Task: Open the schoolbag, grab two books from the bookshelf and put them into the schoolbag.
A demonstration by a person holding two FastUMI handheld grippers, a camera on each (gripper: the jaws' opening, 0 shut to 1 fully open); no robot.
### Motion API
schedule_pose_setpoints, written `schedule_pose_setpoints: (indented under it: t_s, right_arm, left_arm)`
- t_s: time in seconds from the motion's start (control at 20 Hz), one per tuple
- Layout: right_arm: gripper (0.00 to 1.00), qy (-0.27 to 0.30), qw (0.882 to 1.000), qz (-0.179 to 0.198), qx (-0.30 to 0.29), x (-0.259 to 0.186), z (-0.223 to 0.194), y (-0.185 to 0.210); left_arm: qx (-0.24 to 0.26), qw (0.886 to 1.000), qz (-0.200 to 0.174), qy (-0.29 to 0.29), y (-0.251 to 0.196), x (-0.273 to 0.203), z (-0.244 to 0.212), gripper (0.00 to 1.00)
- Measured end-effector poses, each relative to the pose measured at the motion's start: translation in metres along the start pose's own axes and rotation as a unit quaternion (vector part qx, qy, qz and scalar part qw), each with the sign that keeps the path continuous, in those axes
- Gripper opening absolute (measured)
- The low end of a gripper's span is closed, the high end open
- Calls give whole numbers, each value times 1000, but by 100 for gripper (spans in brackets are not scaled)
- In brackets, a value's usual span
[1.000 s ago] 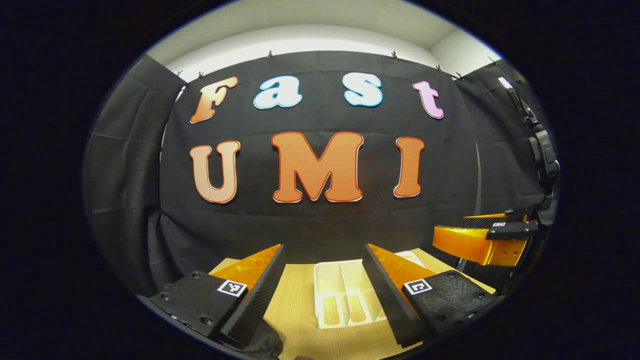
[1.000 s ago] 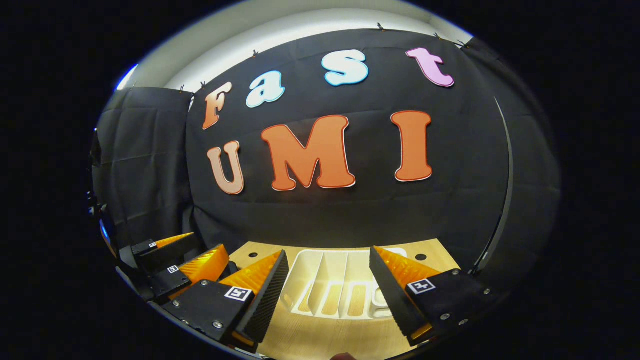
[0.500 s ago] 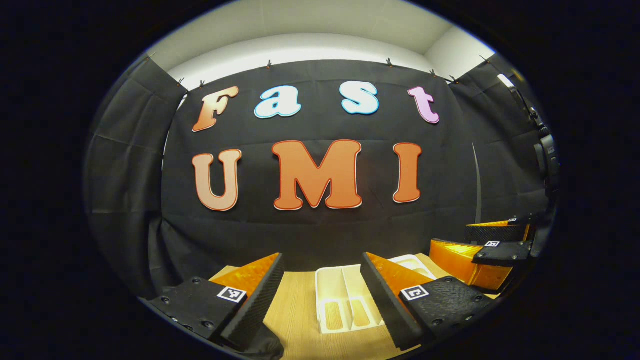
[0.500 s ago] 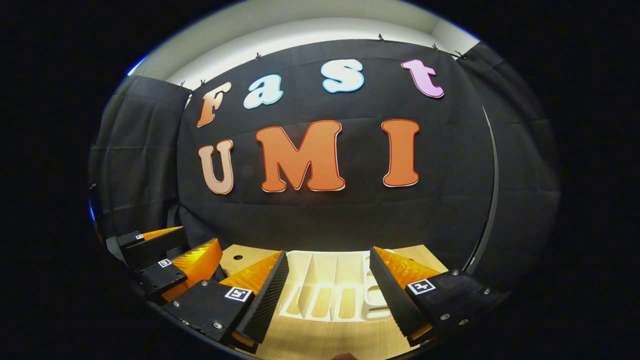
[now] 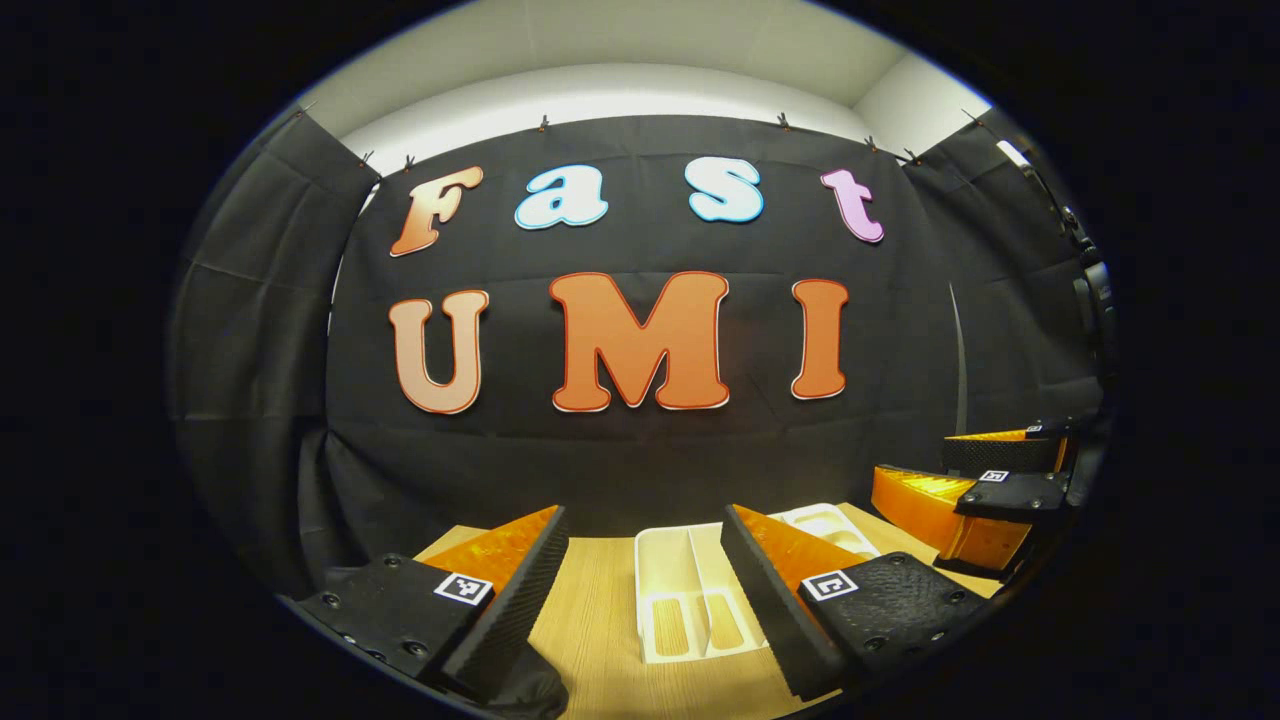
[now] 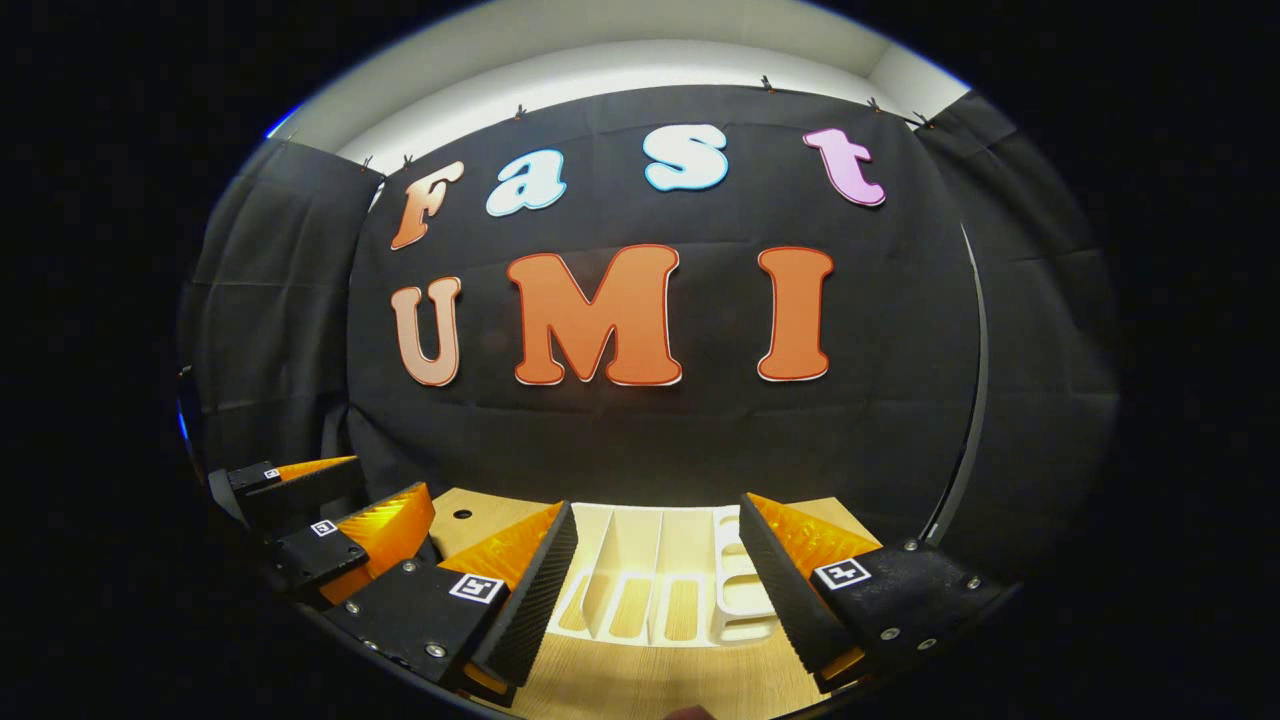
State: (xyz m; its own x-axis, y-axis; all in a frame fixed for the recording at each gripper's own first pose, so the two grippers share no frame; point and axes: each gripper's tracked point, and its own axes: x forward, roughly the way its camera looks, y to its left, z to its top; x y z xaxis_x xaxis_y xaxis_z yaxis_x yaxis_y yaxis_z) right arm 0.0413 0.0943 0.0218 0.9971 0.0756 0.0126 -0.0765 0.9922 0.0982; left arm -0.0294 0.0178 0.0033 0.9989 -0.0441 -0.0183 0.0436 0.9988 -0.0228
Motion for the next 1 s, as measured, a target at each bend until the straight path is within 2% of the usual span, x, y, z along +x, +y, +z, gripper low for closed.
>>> schedule_pose_setpoints:
  t_s: [0.05, 0.1, 0.15, 0.25, 0.35, 0.4, 0.5, 0.55, 0.65, 0.7, 0.8, 0.9, 0.95, 1.0]
  right_arm:
    - [97, 1, 1000, -1, 1, 1, 0, -1]
    - [97, 4, 1000, -1, 1, 1, -2, 0]
    - [97, 6, 1000, -1, 2, 2, -4, -1]
    - [97, 8, 1000, -1, 0, 3, -6, -2]
    - [97, 7, 1000, 2, 0, 4, -6, 0]
    - [97, 7, 1000, 2, 0, 4, -5, 1]
    - [97, 7, 1000, 5, 0, 8, -4, 2]
    - [97, 8, 1000, 6, 0, 9, -4, 3]
    - [97, 9, 1000, 8, -2, 10, -5, 4]
    - [97, 11, 1000, 10, -3, 11, -7, 6]
    - [97, 12, 1000, 11, -6, 11, -8, 10]
    - [97, 11, 1000, 12, -6, 12, -6, 13]
    - [97, 10, 1000, 14, -7, 13, -5, 14]
    - [97, 11, 1000, 13, -9, 13, -5, 15]
  left_arm:
    - [1, 1000, 0, 0, 0, 1, 0, 100]
    - [3, 1000, -1, 2, 0, 1, 0, 96]
    - [4, 1000, -1, 3, 0, 0, -2, 100]
    - [6, 1000, 0, 7, 0, 2, -6, 96]
    - [7, 1000, 4, 8, 3, 2, -6, 100]
    - [9, 1000, 5, 8, 4, 2, -5, 96]
    - [11, 1000, 7, 7, 5, 3, -4, 96]
    - [12, 1000, 7, 8, 5, 2, -5, 100]
    - [17, 1000, 9, 6, 8, 2, -5, 100]
    - [19, 1000, 10, 5, 10, 1, -5, 96]
    - [19, 1000, 13, 4, 15, 0, -5, 100]
    - [20, 1000, 19, 3, 22, -1, -4, 96]
    - [19, 1000, 19, 4, 22, -1, -6, 100]
    - [18, 1000, 21, 5, 24, -2, -6, 96]
